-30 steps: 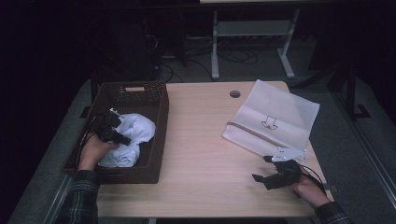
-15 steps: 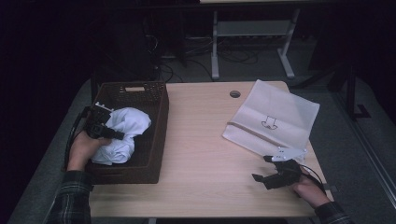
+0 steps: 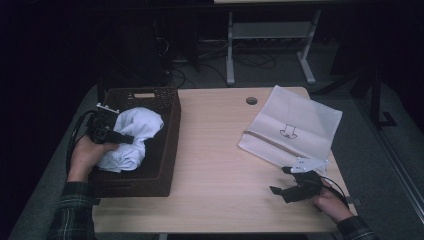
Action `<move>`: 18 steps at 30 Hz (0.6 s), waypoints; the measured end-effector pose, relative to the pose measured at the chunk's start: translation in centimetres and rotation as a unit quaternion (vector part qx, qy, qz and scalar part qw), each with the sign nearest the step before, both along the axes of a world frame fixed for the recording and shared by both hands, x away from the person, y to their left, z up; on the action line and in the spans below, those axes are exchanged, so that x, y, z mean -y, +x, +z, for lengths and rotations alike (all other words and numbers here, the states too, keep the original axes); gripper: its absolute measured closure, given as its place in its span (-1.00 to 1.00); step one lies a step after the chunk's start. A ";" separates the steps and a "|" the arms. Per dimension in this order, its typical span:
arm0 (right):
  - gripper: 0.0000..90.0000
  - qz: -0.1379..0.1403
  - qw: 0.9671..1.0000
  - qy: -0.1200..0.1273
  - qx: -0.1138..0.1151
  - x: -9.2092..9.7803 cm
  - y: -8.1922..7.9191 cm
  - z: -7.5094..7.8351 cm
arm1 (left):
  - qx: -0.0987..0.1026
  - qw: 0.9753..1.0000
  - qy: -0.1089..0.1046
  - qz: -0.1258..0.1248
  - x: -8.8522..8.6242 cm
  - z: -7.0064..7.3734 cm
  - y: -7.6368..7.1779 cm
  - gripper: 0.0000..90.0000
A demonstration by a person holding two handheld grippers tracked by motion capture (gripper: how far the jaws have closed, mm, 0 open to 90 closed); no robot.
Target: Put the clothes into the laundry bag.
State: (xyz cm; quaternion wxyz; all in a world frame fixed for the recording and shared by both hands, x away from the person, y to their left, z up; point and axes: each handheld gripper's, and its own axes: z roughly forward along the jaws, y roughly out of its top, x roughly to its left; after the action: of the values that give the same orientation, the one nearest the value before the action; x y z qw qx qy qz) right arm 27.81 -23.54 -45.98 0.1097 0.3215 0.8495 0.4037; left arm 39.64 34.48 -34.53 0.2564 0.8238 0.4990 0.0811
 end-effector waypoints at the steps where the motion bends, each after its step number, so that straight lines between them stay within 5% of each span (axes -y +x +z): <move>1: -0.70 0.001 1.000 0.000 0.000 0.0 0.0 0.0 | 0.003 1.000 0.001 -0.003 0.2 0.2 0.0 0.35; 18: -0.70 0.001 1.000 -0.001 0.002 0.0 0.0 0.0 | 0.028 0.999 -0.015 -0.038 4.5 4.0 -0.7 0.35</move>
State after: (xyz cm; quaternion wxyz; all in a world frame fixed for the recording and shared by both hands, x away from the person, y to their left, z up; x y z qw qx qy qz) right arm 27.79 -23.49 -46.00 0.1110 0.3195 0.8500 0.4039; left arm 38.91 29.96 -30.58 0.2853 0.8359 0.4608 0.0872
